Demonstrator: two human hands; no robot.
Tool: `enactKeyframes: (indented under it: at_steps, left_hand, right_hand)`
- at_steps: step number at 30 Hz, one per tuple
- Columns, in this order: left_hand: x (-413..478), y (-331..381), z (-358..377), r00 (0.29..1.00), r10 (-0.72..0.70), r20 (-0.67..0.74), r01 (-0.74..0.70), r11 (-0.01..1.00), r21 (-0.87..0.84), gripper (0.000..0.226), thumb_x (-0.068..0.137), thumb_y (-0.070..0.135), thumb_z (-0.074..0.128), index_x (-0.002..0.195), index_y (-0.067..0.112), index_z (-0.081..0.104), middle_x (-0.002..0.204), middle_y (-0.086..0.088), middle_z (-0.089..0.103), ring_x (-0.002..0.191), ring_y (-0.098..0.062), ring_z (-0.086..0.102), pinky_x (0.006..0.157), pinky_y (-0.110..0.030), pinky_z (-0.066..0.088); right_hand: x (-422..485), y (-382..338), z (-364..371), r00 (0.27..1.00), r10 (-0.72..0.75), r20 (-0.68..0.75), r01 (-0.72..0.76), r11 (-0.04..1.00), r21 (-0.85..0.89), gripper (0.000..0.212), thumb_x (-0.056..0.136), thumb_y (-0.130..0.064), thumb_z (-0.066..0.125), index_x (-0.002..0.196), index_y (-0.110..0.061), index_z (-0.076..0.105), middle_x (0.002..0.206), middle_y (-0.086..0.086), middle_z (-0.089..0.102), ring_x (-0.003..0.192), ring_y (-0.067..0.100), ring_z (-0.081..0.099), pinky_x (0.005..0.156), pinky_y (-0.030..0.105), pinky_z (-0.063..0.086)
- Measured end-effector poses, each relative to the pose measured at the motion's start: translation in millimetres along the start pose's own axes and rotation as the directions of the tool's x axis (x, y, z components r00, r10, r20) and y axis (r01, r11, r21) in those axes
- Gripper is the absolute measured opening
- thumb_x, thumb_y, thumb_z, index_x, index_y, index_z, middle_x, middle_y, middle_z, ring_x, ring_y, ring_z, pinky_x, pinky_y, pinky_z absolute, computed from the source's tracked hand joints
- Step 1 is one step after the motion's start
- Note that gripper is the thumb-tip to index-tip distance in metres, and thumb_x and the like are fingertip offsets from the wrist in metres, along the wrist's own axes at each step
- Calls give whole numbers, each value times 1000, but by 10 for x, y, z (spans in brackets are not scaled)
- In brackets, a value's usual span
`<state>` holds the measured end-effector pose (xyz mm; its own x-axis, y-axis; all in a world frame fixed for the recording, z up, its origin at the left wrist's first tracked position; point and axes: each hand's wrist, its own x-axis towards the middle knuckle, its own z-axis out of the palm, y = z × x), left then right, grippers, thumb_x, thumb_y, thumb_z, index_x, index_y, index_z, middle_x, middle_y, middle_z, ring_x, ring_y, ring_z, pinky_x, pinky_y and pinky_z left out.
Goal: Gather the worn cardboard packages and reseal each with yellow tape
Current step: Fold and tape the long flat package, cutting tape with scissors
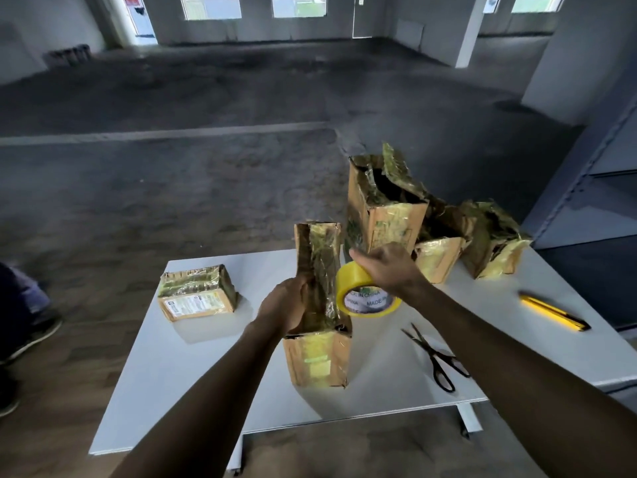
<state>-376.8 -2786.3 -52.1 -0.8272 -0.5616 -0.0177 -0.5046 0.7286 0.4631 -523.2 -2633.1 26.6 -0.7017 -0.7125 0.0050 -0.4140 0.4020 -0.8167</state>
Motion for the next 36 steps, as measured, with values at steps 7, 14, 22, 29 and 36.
enactKeyframes:
  at_steps: [7, 14, 22, 29, 36]
  left_hand:
    - [113, 240, -69, 949, 297, -105, -258, 925, 279, 58, 93, 2, 54, 148, 7, 38, 150, -16, 35, 136, -35, 36, 108, -43, 41]
    - [429, 481, -128, 903, 427, 44, -427, 880, 207, 43, 91, 7, 63, 134, 12, 57, 143, -7, 51, 134, -29, 45, 108, -36, 33]
    - [451, 432, 48, 928, 365, 76, -373, 913, 165, 45, 89, 19, 62, 134, 25, 60, 153, 3, 43, 143, -26, 34, 109, -47, 31]
    - [327, 390, 22, 962, 245, 122, -273, 880, 389, 82, 95, 39, 58, 158, 24, 8, 166, 1, 0, 153, -19, 4, 120, -34, 10]
    - [275, 476, 140, 988, 147, 39, -147, 866, 477, 82, 100, 47, 43, 158, 12, -3, 166, -8, 2, 153, -26, 5, 123, -36, 8]
  right_hand:
    - [-74, 178, -22, 997, 79, -10, -73, 963, 260, 49, 89, -47, 66, 68, -4, 72, 71, 7, 69, 70, 14, 64, 68, 25, 52]
    - [-73, 295, -54, 993, 84, 80, -107, 926, 362, 65, 78, -62, 70, 79, 3, 71, 72, 14, 63, 69, 21, 60, 68, 37, 47]
    - [-92, 481, -29, 970, 228, 88, -218, 647, 731, 50, 88, -44, 67, 125, -11, 65, 109, 5, 75, 97, 23, 72, 71, 29, 58]
    - [-80, 283, 182, 936, 317, 153, -327, 623, 711, 54, 86, -57, 64, 109, -8, 70, 106, 17, 73, 98, 34, 71, 89, 48, 57]
    - [-3, 119, 160, 945, 325, 39, -300, 814, 498, 57, 74, -64, 69, 82, -8, 63, 83, 12, 63, 72, 23, 63, 64, 35, 53]
